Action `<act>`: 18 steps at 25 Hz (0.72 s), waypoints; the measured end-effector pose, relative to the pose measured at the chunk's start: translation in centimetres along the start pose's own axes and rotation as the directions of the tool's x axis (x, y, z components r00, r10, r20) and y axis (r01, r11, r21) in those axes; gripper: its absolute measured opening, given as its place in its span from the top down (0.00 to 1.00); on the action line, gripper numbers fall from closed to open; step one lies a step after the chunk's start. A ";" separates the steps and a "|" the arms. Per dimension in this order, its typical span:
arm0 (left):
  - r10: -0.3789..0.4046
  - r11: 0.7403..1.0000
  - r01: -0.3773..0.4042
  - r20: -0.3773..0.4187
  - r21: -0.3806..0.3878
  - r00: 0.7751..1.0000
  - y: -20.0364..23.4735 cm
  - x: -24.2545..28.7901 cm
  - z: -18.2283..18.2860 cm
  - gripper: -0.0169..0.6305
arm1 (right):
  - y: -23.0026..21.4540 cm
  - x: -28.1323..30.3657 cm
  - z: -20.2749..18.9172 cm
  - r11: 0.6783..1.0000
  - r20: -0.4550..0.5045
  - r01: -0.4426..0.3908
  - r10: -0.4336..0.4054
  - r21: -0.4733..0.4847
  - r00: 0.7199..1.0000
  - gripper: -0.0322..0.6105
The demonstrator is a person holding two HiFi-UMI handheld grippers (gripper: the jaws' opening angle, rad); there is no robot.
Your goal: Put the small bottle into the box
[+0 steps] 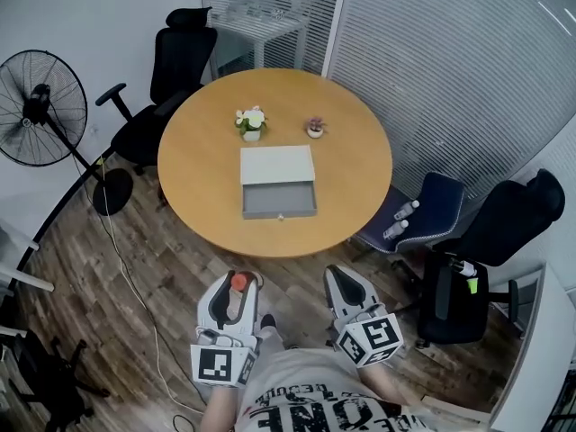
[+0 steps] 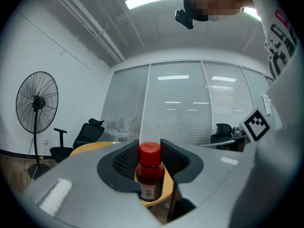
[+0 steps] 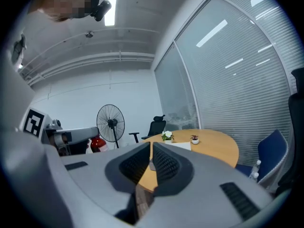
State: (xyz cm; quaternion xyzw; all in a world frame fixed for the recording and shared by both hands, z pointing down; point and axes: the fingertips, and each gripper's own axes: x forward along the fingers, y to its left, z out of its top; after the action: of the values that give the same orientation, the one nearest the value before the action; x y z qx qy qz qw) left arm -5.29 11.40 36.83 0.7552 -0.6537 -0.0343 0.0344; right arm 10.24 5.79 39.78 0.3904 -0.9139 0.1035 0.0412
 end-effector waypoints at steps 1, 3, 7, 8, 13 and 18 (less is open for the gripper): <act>-0.008 1.000 0.008 -0.003 0.003 1.000 0.7 0.7 0.1 0.75 | -0.1 0.9 0.3 1.000 0.002 0.007 -0.007 0.000 1.000 0.91; -0.024 1.000 0.024 -0.012 0.010 1.000 2.1 2.0 0.2 0.75 | -0.3 2.4 0.7 1.000 0.005 0.024 -0.024 0.004 1.000 0.91; -0.055 0.998 0.055 -0.012 0.014 0.998 4.4 4.3 0.4 0.75 | -0.5 5.1 1.0 0.998 0.009 0.053 -0.053 0.016 0.999 0.91; -0.063 0.998 0.063 -0.010 0.014 0.998 4.9 4.7 0.4 0.75 | -0.6 5.7 1.0 0.998 0.011 0.058 -0.058 0.017 0.998 0.91; -0.087 0.996 0.087 -0.022 0.012 0.996 6.4 6.4 -0.1 0.75 | -1.3 7.6 1.0 0.996 0.011 0.085 -0.085 0.025 0.996 0.91; -0.086 0.996 0.086 -0.043 -0.003 0.995 7.0 7.5 -1.0 0.75 | -2.3 8.8 0.7 0.995 -0.004 0.098 -0.098 0.028 0.995 0.91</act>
State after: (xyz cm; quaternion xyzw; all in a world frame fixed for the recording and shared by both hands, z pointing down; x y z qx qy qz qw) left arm -11.05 3.01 38.45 0.7831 -0.6198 -0.0197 0.0474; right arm 5.81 -2.14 40.84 0.4351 -0.8921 0.1147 0.0419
